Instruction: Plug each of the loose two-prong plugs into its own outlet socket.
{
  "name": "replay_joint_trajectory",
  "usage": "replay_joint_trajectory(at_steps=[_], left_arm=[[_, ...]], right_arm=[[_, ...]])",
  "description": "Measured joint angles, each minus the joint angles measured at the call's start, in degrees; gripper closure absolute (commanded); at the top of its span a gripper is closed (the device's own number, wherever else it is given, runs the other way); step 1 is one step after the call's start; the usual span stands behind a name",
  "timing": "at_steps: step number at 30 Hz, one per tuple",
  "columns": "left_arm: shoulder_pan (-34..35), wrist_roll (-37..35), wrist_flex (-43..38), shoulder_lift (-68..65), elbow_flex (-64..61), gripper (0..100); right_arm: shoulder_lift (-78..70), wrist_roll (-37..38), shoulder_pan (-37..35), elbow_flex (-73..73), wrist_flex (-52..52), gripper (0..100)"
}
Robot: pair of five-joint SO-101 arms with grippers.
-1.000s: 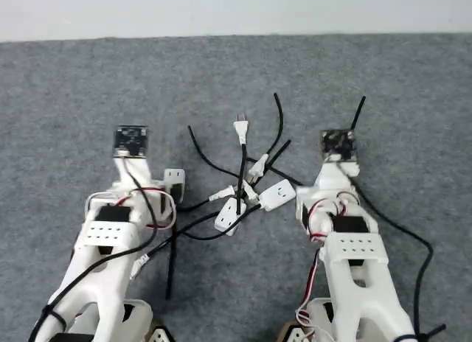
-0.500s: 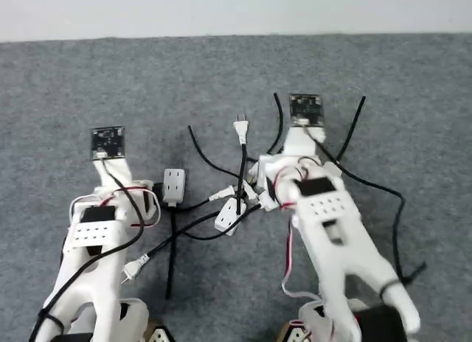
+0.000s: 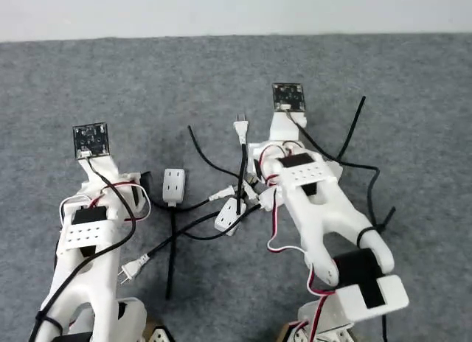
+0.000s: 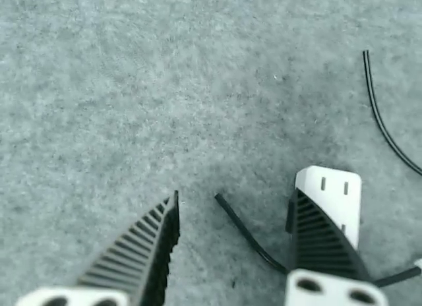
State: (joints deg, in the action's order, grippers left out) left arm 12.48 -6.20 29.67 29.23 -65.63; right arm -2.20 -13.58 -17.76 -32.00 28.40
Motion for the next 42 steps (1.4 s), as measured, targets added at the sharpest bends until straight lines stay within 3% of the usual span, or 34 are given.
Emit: replay_joint_trajectory(at_steps=[6, 27, 38, 42], left_arm=[[0.00, 0.00, -0.35, 0.00, 0.00, 75], [0.00, 0.00, -0.35, 0.00, 0.00, 75], [0.00, 0.00, -0.35, 0.00, 0.00, 75], [0.00, 0.00, -0.35, 0.00, 0.00, 75]], right_arm=[[-2.55, 0.00, -2.90, 0.70, 0.00, 96.7], [-4.48, 0.00, 1.85, 0.70, 4.04, 96.1], [-4.48, 0.00, 1.85, 1.14, -1.23, 96.0], [-4.48, 0.00, 1.85, 2.73, -1.23, 87.5]])
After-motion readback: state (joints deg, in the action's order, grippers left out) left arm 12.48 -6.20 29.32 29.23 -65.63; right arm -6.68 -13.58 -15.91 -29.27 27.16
